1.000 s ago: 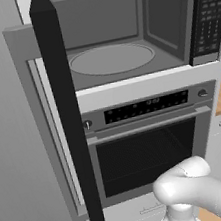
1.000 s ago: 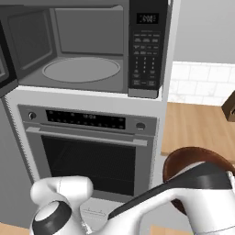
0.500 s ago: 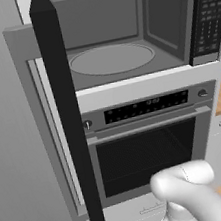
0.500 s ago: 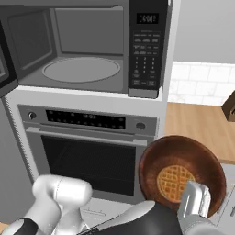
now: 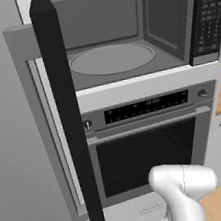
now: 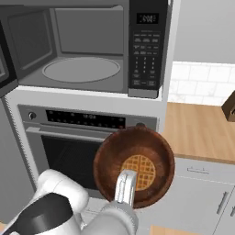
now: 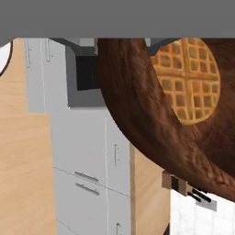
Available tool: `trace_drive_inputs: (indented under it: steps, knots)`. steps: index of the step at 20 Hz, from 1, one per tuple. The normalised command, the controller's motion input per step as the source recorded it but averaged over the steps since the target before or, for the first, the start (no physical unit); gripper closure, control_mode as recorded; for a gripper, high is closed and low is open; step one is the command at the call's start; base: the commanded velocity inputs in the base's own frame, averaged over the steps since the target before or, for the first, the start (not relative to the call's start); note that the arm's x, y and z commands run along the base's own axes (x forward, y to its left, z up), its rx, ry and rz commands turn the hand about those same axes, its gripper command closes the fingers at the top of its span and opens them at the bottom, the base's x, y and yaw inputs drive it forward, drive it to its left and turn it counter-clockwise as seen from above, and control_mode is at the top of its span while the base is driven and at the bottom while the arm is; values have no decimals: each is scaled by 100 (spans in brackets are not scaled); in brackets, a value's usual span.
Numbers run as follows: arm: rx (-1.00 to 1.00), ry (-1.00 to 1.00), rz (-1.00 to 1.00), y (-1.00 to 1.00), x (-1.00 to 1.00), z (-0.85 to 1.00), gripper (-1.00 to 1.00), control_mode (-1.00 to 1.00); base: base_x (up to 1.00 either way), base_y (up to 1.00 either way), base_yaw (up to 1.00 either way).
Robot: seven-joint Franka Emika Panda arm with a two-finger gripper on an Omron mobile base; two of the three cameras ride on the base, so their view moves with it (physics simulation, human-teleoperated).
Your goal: Open the microwave, place the bowl with waffle inside the microwave, then close the microwave door and turn it on.
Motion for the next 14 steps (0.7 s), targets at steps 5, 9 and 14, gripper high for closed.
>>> trace_drive_inputs:
  steps: [5,9,14]
  knots:
    - [-22,-1,-1,100,23,27,100,-100,0,0,0]
    - [-30,-5,0,83,32,64,100,-100,0,0,0]
    - [-15,11,2,57,38,24,100,-100,0,0,0]
